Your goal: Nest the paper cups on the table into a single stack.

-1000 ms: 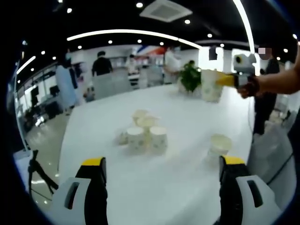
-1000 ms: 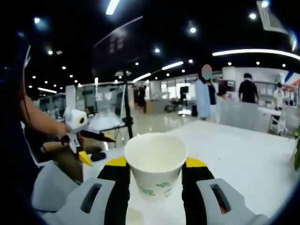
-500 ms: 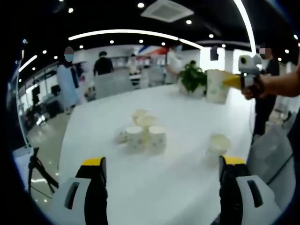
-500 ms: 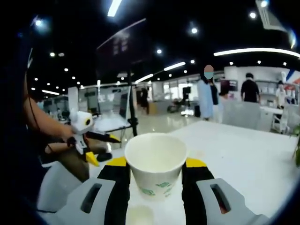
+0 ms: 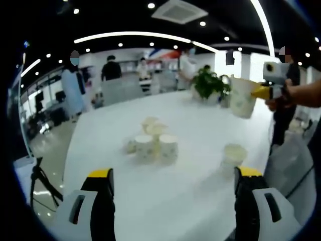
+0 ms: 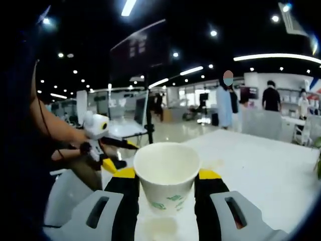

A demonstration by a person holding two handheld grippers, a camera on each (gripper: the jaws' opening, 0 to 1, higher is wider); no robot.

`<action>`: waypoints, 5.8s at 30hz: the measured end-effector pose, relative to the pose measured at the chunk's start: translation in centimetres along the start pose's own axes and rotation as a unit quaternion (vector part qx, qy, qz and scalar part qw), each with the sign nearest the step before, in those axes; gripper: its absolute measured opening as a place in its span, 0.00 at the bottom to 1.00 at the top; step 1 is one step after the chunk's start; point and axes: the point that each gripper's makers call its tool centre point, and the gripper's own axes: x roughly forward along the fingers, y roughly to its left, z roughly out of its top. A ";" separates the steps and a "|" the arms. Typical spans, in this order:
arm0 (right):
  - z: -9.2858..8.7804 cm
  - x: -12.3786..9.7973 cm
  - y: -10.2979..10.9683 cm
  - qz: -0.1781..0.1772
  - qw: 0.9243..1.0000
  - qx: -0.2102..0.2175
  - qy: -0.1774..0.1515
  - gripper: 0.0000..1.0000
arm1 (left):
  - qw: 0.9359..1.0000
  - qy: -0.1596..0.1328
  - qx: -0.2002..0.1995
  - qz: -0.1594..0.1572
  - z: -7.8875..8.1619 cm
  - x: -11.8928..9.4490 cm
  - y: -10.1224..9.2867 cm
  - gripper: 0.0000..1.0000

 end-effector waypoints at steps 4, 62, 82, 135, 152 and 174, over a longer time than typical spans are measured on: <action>-0.1 -0.2 0.6 0.004 1.000 -0.004 0.003 0.40 | 1.000 0.000 0.001 0.000 0.0 0.0 0.0 0.98; -11.6 2.3 0.5 -0.011 0.998 0.002 0.057 0.39 | 1.000 0.007 0.002 0.000 -0.2 0.2 0.3 0.97; -13.6 2.5 0.4 -0.022 0.996 0.003 0.083 0.39 | 1.000 0.008 -0.003 0.000 -0.7 0.2 0.2 0.96; -5.3 -4.5 -9.0 -0.159 0.985 0.009 0.073 1.00 | 0.998 -0.030 -0.041 -0.041 2.1 0.6 1.1 0.98; -6.4 -10.4 -12.0 -0.136 0.987 -0.010 0.087 1.00 | 0.999 -0.053 -0.002 -0.006 1.8 0.7 1.1 0.98; -7.4 -10.7 -11.4 -0.147 0.986 -0.003 0.078 1.00 | 0.998 -0.062 -0.011 0.024 2.0 -0.4 3.1 0.98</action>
